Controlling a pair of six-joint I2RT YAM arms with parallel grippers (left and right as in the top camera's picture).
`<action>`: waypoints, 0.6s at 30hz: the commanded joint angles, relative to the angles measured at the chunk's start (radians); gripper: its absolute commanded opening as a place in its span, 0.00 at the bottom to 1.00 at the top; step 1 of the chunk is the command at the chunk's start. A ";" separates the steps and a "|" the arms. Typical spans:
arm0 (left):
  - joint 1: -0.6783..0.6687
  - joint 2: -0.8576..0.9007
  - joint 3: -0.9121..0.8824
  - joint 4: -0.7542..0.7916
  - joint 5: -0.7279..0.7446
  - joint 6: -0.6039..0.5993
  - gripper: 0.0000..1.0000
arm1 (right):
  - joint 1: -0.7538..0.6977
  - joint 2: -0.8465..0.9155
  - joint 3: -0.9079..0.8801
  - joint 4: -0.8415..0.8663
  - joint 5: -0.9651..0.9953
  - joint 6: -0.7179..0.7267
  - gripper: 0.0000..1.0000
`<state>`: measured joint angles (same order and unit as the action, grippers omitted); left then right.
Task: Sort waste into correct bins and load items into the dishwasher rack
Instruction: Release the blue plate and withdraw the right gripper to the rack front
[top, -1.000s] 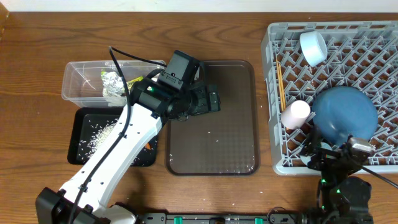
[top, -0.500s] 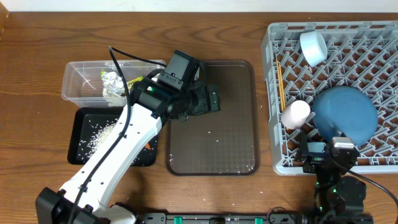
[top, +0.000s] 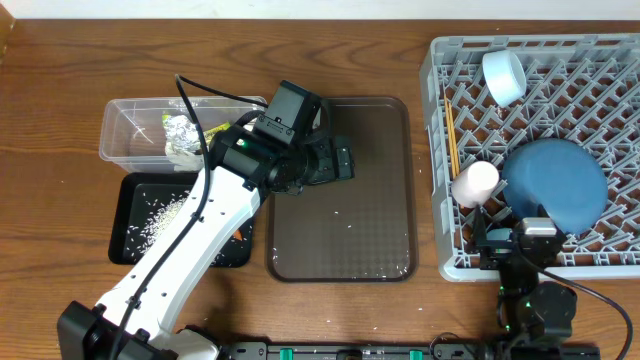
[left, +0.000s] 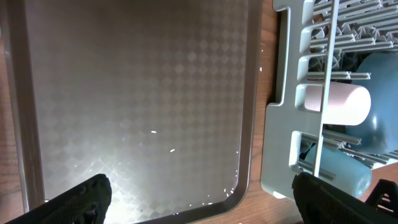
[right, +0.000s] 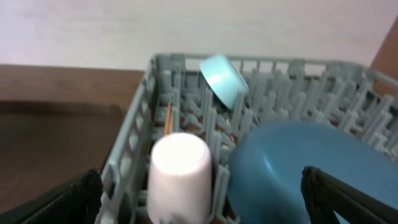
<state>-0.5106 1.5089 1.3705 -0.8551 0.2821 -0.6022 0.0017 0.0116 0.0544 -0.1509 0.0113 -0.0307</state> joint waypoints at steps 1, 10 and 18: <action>0.003 -0.011 0.021 0.000 -0.006 0.003 0.95 | 0.033 -0.007 -0.032 0.045 0.019 -0.011 0.99; 0.003 -0.011 0.021 0.000 -0.006 0.003 0.95 | 0.035 -0.007 -0.049 0.080 0.026 -0.012 0.99; 0.003 -0.011 0.021 0.000 -0.006 0.003 0.95 | 0.035 -0.007 -0.049 0.080 0.026 -0.011 0.99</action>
<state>-0.5106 1.5089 1.3705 -0.8555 0.2821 -0.6022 0.0250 0.0116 0.0109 -0.0727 0.0261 -0.0338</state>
